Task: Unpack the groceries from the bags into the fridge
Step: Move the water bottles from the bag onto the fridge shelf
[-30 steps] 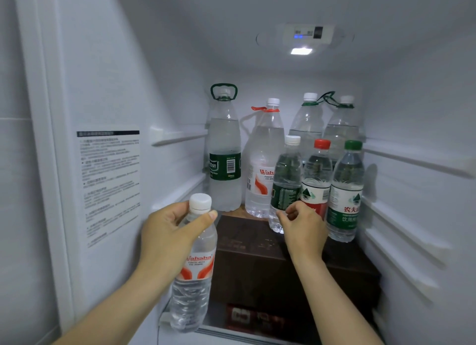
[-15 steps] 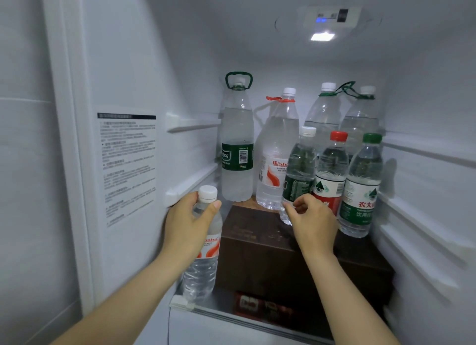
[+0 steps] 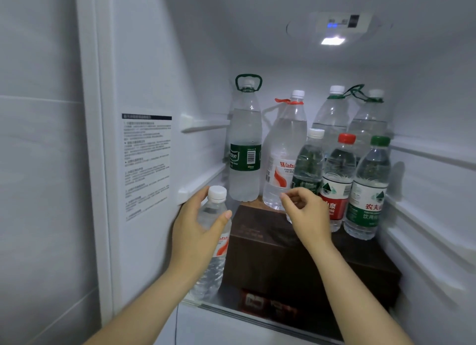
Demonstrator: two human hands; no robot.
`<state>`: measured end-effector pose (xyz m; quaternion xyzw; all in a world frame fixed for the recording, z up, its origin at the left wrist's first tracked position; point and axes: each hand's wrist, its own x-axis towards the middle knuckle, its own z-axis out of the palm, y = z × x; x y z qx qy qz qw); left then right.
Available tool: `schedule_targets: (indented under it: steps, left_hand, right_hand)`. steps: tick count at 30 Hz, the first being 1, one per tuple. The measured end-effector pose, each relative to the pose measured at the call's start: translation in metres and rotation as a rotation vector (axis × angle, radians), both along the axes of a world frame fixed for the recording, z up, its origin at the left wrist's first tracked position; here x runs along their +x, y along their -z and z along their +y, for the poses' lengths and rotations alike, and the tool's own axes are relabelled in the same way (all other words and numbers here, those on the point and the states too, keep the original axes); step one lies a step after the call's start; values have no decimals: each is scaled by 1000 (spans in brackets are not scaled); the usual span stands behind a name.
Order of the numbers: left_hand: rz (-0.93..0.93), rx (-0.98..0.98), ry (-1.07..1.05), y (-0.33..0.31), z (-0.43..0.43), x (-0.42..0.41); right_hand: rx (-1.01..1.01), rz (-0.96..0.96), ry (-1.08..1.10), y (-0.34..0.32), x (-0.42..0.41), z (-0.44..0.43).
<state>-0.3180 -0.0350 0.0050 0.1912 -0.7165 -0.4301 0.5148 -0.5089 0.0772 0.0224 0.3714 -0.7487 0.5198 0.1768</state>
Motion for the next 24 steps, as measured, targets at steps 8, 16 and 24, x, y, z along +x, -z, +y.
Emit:
schedule_targets:
  steps: [8,16,24]
  left_hand:
    - [48,-109,-107,18,2,10]
    - [-4,-273,-111,27,6,42]
    - [-321,-176,89,55,4,47]
  right_hand:
    - [173,-111,-585,-70,60,-22]
    - [565,90,-605,-81,74,-53]
    - [567,164,-533,-77,73,-61]
